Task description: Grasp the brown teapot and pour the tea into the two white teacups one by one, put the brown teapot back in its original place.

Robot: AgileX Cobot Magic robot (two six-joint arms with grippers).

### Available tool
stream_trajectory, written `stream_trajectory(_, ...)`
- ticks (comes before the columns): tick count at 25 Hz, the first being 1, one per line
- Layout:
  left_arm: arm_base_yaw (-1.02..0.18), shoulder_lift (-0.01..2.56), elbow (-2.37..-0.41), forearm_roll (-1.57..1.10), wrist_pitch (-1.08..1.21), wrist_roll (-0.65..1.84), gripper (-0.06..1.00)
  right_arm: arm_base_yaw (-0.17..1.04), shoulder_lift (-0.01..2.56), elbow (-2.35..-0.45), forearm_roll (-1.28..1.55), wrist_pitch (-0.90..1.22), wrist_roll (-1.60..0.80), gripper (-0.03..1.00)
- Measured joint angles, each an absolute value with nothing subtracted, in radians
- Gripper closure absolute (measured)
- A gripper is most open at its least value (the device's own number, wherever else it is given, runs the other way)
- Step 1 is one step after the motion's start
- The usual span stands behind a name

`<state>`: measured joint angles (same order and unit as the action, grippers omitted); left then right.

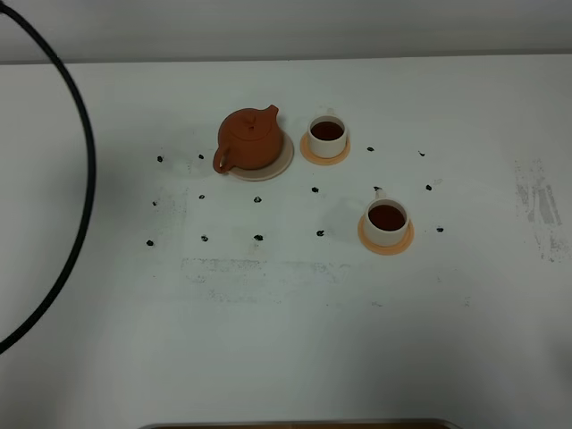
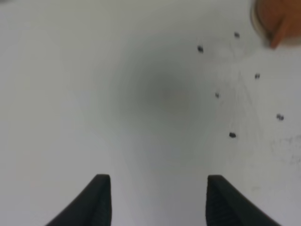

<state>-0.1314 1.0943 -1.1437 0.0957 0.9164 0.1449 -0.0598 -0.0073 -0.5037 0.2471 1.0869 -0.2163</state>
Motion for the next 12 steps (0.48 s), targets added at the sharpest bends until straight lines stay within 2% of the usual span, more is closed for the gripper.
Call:
stream_trajectory(8,-0.128,0.858,-1.138,0.076,1.148,0.060,0.47,-0.060,-0.007,-0.504,0.247,1.087,-0.216,0.53)
stream_trajectory(12,-0.127,0.715,-1.059,0.042,1.193,-0.010,0.47,-0.060,-0.007,-0.504,0.247,1.087,-0.216,0.53)
